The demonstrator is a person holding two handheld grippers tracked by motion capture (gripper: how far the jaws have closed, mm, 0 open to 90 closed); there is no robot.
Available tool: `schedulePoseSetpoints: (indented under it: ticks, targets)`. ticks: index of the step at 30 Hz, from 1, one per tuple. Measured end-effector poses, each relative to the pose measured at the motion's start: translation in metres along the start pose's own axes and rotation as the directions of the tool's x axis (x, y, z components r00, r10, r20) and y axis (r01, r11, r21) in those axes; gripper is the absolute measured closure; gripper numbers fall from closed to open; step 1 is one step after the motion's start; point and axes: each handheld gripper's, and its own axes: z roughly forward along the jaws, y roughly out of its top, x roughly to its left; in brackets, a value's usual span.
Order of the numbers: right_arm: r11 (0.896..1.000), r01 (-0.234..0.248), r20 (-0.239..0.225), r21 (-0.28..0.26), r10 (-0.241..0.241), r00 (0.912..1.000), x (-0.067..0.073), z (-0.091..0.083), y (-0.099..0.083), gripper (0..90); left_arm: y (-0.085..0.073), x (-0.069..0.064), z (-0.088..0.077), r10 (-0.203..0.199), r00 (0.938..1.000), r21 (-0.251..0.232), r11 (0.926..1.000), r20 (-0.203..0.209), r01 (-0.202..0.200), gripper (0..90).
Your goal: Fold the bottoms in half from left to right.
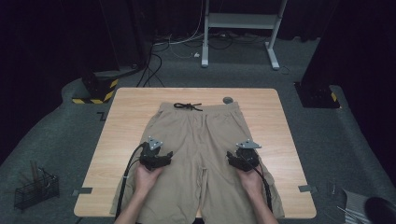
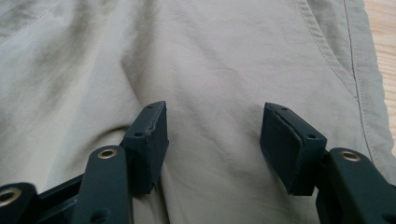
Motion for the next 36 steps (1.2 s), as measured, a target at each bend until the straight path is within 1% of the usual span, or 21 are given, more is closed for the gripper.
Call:
schedulePoseSetpoints:
  ticks: [2, 3, 8, 9, 10, 16, 22, 23, 29, 31, 36]
  targets:
    - [1.0, 0.0, -0.002, 0.002, 0.0, 1.0, 0.0, -0.001, -0.001, 41.7, -0.001, -0.001, -0.001, -0.002, 1.0, -0.001, 1.0, 0.0, 0.002, 30.0]
    - [1.0, 0.004, -0.002, 0.0, -0.004, 1.0, 0.001, -0.002, -0.002, 41.7, -0.001, -0.001, -0.002, 0.004, 1.0, 0.001, 1.0, -0.001, -0.004, 30.0]
    - [1.0, 0.004, -0.003, 0.0, -0.004, 1.0, 0.004, -0.008, -0.007, 41.7, -0.006, -0.004, -0.007, 0.011, 0.9999, 0.0, 0.9999, 0.006, -0.011, 30.0]
    - [1.0, 0.005, -0.004, 0.002, -0.005, 1.0, 0.006, -0.011, -0.01, 41.7, -0.008, -0.005, -0.009, 0.007, 0.9999, 0.0, 1.0, 0.008, -0.007, 30.0]
    - [1.0, 0.008, -0.006, -0.001, -0.008, 1.0, 0.007, -0.012, -0.011, 41.7, -0.01, -0.006, -0.011, 0.012, 0.9999, 0.0, 0.9999, 0.008, -0.012, 30.0]
    - [1.0, 0.015, -0.014, 0.0, -0.015, 0.9998, 0.011, -0.021, -0.019, 41.6, -0.016, -0.009, -0.019, 0.018, 0.9998, -0.001, 0.9998, 0.011, -0.018, 30.0]
    - [1.0, 0.014, -0.021, 0.002, -0.014, 0.9997, 0.017, -0.031, -0.028, 41.6, -0.024, -0.013, -0.027, 0.017, 0.9997, -0.001, 0.9999, 0.019, -0.017, 30.1]
    - [1.0, 0.021, -0.021, -0.001, -0.021, 0.9996, 0.018, -0.033, -0.03, 41.6, -0.025, -0.014, -0.028, 0.016, 0.9997, -0.003, 0.9999, 0.02, -0.016, 30.1]
    - [1.0, 0.02, -0.024, 0.001, -0.02, 0.9995, 0.024, -0.043, -0.039, 41.5, -0.031, -0.017, -0.035, 0.018, 0.9997, -0.003, 0.9998, 0.018, -0.018, 30.1]
    - [1.0, 0.02, -0.022, -0.001, -0.02, 0.9995, 0.025, -0.044, -0.04, 41.6, -0.032, -0.017, -0.036, 0.017, 0.9997, -0.003, 0.9998, 0.018, -0.017, 30.2]
    - [0.999, 0.032, -0.033, -0.001, -0.032, 0.9989, 0.027, -0.05, -0.045, 41.5, -0.039, -0.021, -0.043, 0.011, 0.9999, -0.002, 0.9999, 0.011, -0.011, 29.9]
